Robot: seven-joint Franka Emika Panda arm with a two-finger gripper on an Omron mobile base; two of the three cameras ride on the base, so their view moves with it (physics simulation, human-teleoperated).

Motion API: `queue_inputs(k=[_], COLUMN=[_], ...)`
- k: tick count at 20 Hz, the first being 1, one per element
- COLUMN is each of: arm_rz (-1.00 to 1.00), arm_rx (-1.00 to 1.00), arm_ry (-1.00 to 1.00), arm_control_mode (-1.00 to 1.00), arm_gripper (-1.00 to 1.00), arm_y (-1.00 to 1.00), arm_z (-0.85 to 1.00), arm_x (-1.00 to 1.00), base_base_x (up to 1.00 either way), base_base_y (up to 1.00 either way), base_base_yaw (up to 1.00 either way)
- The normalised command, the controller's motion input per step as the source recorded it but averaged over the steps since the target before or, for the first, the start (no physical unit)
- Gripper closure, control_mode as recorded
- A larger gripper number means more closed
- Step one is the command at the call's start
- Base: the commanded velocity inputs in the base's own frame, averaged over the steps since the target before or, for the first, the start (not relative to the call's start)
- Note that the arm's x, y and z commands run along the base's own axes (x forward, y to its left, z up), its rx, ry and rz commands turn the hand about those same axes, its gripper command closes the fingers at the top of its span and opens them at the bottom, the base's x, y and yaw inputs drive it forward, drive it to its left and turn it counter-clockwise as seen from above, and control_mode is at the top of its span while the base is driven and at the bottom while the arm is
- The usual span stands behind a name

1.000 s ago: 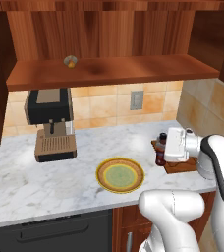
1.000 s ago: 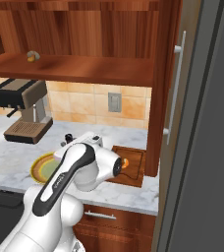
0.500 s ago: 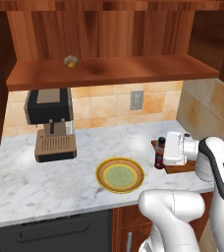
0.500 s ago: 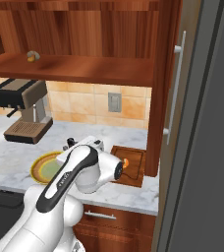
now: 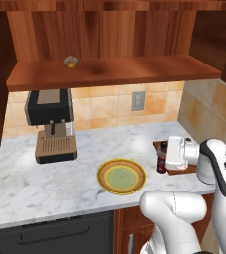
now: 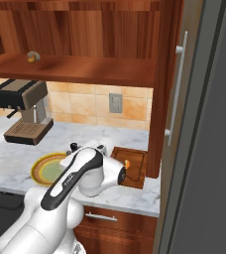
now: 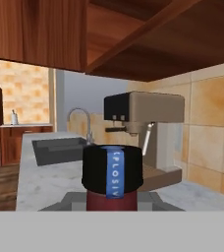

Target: Pick the shrimp from the plate and place it on the cutting board. Then pick the condiment bottle from the cabinet and place it next to the cutting board.

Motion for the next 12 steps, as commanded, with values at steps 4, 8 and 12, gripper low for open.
queue_inputs(k=[4, 8, 12], arm_rz=[0.00, 0.00, 0.00], arm_rx=[0.00, 0.00, 0.00], arm_ry=[0.00, 0.00, 0.00], arm_control_mode=[-1.00, -1.00, -1.00], arm_gripper=[1.00, 1.00, 1.00], arm_y=[-0.12, -0.14, -0.12], arm_z=[-0.13, -0.14, -0.14], arm_x=[0.02, 0.01, 0.00], base_base_x=[0.00, 0.00, 0.00], base_base_y=[0.00, 0.00, 0.00], base_base_yaw=[0.00, 0.00, 0.00])
